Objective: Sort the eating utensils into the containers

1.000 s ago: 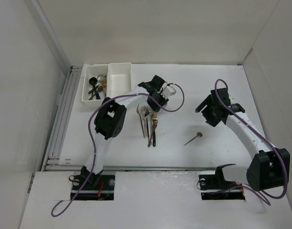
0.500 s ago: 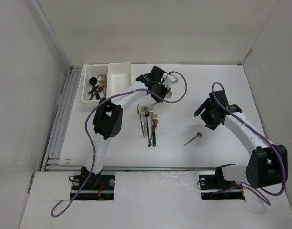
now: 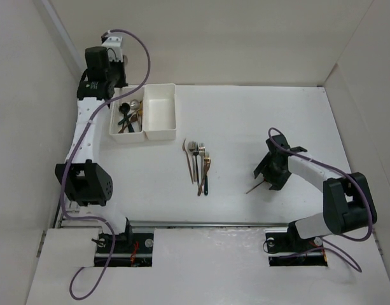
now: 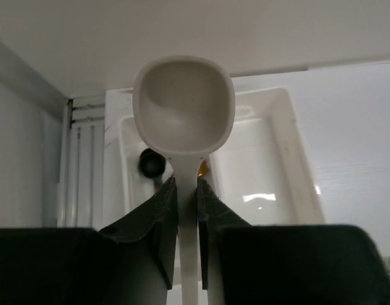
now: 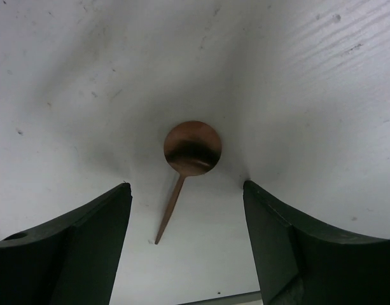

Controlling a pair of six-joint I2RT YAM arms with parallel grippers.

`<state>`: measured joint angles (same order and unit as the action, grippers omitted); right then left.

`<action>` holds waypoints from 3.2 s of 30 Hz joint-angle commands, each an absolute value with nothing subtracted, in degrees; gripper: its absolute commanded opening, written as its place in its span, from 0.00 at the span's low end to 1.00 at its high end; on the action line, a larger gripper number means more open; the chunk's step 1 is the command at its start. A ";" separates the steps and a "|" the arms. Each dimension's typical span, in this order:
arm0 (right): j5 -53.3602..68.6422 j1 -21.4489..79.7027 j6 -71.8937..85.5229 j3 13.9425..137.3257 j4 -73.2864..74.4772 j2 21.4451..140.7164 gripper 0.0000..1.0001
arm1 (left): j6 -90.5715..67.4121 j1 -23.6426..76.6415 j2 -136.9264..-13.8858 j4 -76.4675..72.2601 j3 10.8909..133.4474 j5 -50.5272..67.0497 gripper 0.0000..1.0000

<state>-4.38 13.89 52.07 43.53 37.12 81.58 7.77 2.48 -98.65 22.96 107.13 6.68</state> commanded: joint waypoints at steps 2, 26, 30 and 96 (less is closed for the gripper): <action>-4.48 14.68 52.92 43.24 34.01 84.02 0.75 | 8.61 -0.08 -101.07 20.31 99.77 8.08 0.00; -6.15 24.16 54.58 50.80 39.90 93.78 0.54 | 9.93 -3.16 -116.11 22.49 107.04 8.43 0.65; -7.73 25.66 53.96 53.08 41.83 96.93 0.29 | 10.46 -3.16 -113.03 25.57 112.13 10.63 0.65; -12.66 42.10 54.07 83.04 22.13 82.44 0.29 | 8.97 19.09 -104.06 38.67 102.82 47.39 0.00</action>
<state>-13.50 41.60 56.71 79.83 23.14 83.94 10.11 24.62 -103.33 38.98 101.27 53.74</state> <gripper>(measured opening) 0.240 0.040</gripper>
